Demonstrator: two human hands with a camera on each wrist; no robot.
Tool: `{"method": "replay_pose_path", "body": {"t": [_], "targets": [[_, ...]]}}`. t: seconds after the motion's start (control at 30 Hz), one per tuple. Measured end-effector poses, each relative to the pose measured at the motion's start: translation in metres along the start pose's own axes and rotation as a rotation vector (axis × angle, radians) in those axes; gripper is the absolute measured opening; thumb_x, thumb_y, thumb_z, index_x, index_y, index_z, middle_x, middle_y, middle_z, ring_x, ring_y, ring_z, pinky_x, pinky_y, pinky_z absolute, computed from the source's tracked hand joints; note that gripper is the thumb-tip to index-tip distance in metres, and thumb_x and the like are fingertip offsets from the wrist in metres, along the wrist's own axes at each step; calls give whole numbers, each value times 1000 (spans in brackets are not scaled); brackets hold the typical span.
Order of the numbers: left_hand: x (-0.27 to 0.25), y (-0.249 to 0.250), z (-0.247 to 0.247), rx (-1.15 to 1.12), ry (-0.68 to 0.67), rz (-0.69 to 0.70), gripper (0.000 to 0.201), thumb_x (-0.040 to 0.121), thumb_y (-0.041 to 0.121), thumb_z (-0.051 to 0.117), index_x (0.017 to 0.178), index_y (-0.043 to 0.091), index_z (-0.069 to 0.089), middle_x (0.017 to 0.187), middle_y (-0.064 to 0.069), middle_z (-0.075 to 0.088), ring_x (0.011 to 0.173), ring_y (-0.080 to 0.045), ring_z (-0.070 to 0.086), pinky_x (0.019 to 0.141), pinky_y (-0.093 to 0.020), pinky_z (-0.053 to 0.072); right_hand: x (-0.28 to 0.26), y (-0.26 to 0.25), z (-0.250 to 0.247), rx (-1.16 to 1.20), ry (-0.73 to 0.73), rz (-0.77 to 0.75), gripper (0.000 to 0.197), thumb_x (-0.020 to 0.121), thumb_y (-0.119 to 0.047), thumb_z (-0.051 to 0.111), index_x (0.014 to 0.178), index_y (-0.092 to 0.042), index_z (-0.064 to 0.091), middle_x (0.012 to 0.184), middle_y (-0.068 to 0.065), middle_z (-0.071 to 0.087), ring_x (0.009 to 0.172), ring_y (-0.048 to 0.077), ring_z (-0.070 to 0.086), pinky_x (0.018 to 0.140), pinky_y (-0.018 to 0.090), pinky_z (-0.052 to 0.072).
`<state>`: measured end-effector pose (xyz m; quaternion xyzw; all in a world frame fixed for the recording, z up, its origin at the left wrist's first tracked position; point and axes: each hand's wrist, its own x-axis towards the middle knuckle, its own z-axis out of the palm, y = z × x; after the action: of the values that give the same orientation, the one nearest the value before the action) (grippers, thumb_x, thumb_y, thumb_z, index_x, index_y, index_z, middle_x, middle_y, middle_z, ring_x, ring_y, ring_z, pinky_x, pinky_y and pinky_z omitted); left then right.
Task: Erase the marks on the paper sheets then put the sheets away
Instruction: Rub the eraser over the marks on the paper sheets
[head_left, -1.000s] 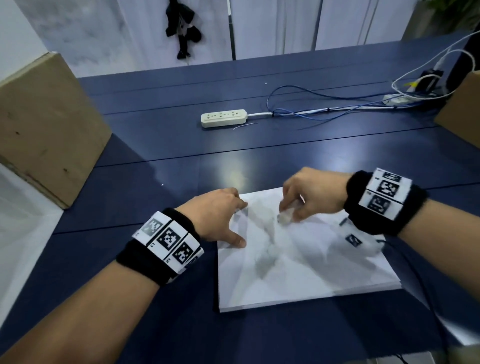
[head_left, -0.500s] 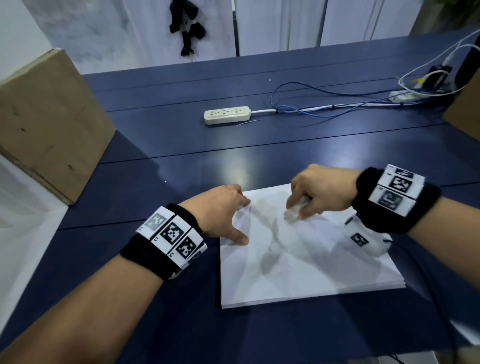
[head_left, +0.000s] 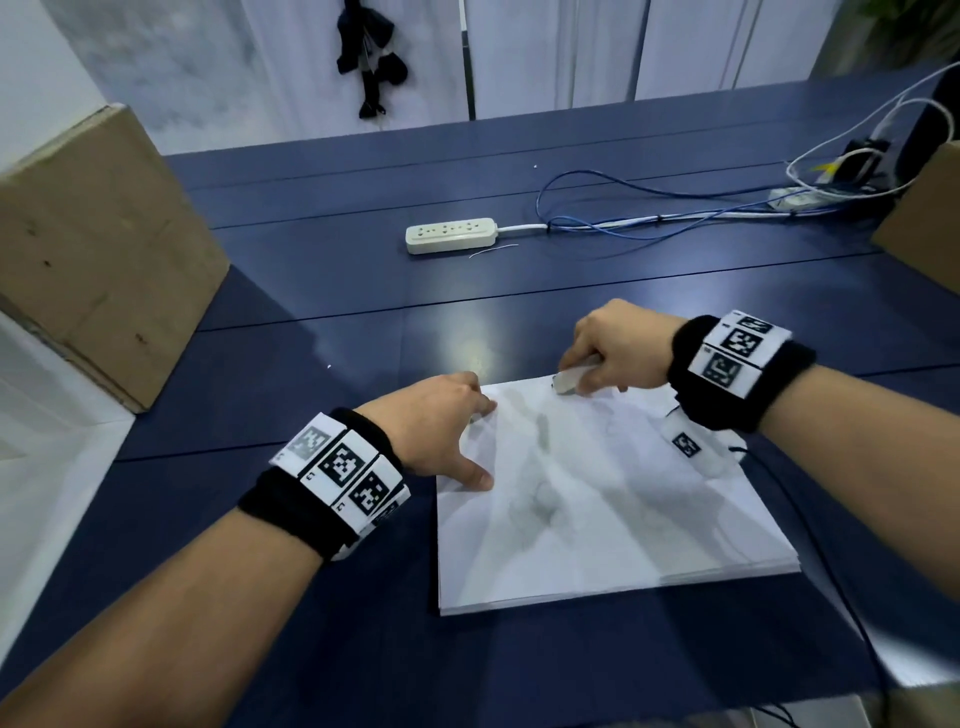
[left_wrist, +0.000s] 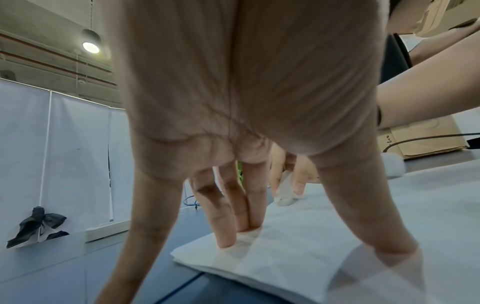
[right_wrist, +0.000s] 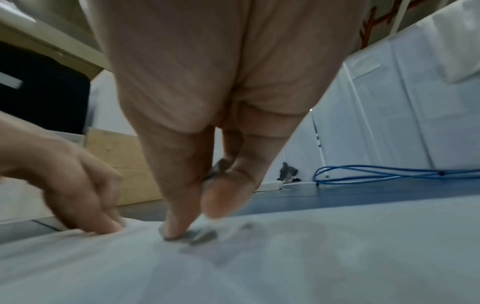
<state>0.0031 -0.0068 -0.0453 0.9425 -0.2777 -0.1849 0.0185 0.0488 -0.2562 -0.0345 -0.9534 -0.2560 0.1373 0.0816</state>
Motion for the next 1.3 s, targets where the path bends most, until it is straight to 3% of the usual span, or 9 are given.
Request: {"method": "replay_pose_path", "body": {"t": [0.1,0.23,0.4,0.5,0.57,0.8,1.0,1.17,1.3], "targets": [[-1,-1,1,-13,-1,-1,86,68,57,78,140,19,49,121,5,47,104,-15,52,92,-32,47,-2,0,4,-37,14,4,28,76,-27,72,103,-32,74,81,-8,61,62,11,60,69,27,53],[0,0,0,-4,-8,0,77,68,56,79,133,21,55,117,4,47,101,-16,53,89,-34,49,-23,-18,7,59,-171,-94,26,74,-25,78,100,-29,76,80,-15,56,58,14,65,62,19,51],[1,1,-1,-1,-16,2,84,69,56,78,139,18,50,122,4,46,105,-16,52,93,-34,47,2,-4,0,8,23,-11,24,74,-25,75,98,-31,76,82,-4,67,53,6,62,68,29,56],[-1,1,0,-10,-16,3,86,70,55,78,141,18,48,124,4,45,109,-16,52,95,-34,46,-7,-6,2,65,-26,-26,26,73,-21,77,99,-27,77,87,-7,65,52,1,61,64,18,54],[-1,1,-1,-11,-17,0,84,70,54,78,140,18,49,123,3,45,108,-17,52,95,-35,47,-19,-13,4,108,-138,-69,27,72,-21,80,99,-26,77,88,-8,63,58,11,66,58,14,51],[-1,2,0,-2,-14,-3,78,70,55,78,133,16,54,119,4,45,103,-17,53,91,-34,47,-4,4,2,52,1,57,23,72,-25,74,95,-32,76,83,-1,71,49,4,62,69,28,57],[0,2,-1,1,-32,-25,75,69,55,79,130,16,56,116,3,45,102,-17,53,91,-36,48,-25,-16,5,75,-183,-18,28,72,-22,80,98,-30,76,85,-9,64,59,15,66,64,27,55],[1,2,-1,3,-41,-32,73,67,55,79,126,17,58,115,5,45,100,-17,54,89,-37,50,-3,-2,0,-11,43,76,26,75,-20,74,99,-31,76,77,-10,62,61,7,56,63,23,46],[1,2,-1,-5,-40,-37,74,68,54,80,129,18,57,116,4,45,102,-18,53,91,-37,49,-17,-11,3,65,-95,26,25,73,-19,77,96,-27,76,88,-5,66,58,16,65,62,28,56]]}}
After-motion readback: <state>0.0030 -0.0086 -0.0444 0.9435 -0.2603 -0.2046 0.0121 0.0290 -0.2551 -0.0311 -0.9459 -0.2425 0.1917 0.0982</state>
